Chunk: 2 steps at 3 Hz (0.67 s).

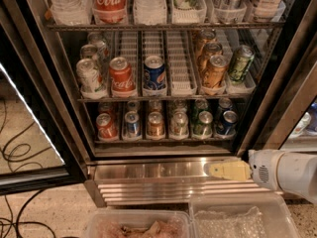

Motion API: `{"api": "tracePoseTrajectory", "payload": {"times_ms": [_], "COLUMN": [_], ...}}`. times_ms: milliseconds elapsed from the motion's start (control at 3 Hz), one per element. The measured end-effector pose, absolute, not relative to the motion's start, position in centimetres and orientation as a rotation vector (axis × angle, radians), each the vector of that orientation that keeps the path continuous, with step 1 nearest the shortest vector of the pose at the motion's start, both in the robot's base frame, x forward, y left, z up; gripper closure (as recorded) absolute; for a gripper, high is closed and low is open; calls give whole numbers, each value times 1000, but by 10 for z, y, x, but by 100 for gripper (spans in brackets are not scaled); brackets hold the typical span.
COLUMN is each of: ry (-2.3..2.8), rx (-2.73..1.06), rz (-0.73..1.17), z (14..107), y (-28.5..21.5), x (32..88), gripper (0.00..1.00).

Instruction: Pick green can from bottom shelf of fridge

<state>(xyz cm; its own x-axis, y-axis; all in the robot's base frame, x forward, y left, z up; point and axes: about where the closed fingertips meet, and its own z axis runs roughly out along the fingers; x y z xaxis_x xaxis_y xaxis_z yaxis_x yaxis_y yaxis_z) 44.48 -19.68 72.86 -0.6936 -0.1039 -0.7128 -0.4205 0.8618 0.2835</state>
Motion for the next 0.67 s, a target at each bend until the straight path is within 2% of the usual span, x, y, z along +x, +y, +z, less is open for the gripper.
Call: {"api": "tracePoseTrajectory", "payload": {"times_ms": [667], "ry": [2294], "rx": [-319], "rz": [509], "z": [724], "y": [-196], "x": [451], "gripper": [0]}}
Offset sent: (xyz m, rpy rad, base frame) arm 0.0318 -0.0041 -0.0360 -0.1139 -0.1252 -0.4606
